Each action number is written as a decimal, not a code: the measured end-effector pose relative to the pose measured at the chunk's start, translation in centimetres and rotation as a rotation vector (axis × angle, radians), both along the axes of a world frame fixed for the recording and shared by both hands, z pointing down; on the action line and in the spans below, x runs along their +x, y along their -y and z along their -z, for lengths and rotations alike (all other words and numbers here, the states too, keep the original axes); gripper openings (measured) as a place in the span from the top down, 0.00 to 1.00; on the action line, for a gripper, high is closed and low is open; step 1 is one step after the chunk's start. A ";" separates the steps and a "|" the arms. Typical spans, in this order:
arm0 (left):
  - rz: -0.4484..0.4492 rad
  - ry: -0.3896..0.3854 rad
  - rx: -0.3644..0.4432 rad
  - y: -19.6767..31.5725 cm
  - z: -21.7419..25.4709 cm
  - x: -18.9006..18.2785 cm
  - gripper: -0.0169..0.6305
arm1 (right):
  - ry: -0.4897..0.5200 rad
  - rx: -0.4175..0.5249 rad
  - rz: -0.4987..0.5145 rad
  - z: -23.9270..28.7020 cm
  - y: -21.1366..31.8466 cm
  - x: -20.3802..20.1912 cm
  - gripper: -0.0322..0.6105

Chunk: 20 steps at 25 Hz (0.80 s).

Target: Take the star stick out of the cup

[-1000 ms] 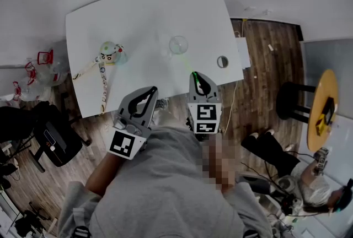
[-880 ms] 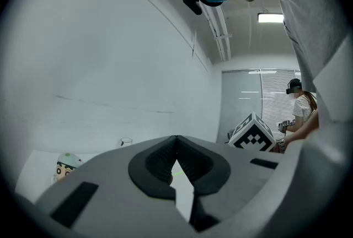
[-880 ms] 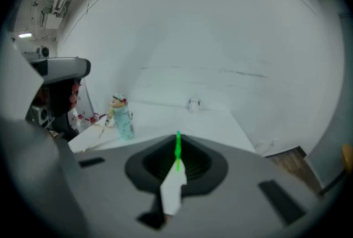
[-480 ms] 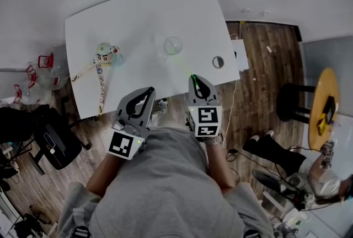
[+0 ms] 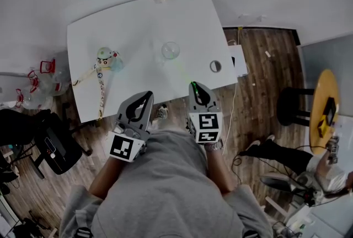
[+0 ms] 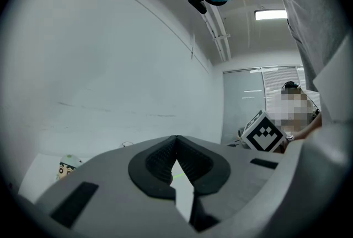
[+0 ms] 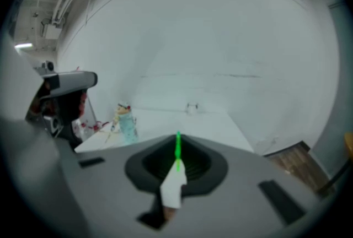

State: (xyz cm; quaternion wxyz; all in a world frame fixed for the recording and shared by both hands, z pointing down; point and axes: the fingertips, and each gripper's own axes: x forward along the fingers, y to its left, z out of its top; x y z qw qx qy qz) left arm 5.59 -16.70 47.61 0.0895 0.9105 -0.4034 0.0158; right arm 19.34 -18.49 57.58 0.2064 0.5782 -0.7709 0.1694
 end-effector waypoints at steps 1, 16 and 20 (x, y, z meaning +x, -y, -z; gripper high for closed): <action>0.003 0.000 0.001 -0.1 0.0 0.0 0.93 | 0.001 0.002 0.003 0.1 -0.2 0.0 0.88; 0.017 0.003 0.031 -0.8 0.7 -0.5 0.93 | 0.018 0.031 0.001 1.1 -1.3 -0.2 0.88; 0.019 0.004 0.045 -0.8 1.0 -0.7 0.93 | 0.020 0.049 0.001 1.6 -1.4 -0.3 0.88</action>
